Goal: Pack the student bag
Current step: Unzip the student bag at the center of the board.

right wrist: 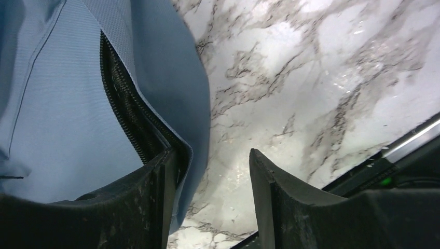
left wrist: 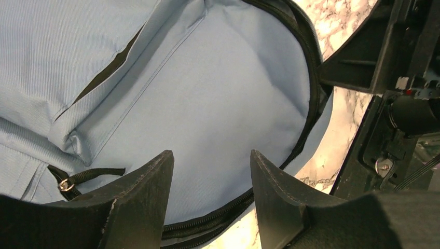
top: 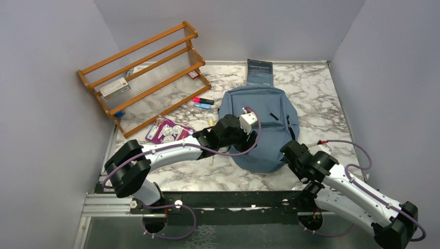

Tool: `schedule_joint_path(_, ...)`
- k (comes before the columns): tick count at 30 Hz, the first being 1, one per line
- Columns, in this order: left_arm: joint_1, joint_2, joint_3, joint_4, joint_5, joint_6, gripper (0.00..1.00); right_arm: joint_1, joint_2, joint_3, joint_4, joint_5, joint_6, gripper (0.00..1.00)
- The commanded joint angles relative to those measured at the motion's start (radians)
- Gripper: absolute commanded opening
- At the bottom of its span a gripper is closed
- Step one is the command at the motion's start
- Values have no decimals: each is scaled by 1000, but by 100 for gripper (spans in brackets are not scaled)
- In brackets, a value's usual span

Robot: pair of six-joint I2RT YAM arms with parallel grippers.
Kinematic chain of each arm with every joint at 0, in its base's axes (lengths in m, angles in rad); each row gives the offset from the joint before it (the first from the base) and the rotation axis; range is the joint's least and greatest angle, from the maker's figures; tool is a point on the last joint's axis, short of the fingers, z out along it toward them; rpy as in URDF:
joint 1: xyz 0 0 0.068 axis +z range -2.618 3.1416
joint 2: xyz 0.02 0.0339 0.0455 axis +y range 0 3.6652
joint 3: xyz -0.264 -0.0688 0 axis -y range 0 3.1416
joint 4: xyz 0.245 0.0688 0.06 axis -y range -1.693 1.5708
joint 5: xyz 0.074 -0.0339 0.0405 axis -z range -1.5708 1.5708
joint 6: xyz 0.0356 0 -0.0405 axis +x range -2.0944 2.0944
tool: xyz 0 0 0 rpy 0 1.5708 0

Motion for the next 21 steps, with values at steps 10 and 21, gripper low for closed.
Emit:
schedule_joint_path(10, -102, 98, 74, -43, 10, 78, 58, 7, -30, -124, 160, -85, 30, 36)
schedule_joint_path(21, -170, 223, 164, 13, -55, 18, 62, 7, -177, -216, 215, -103, 5, 12)
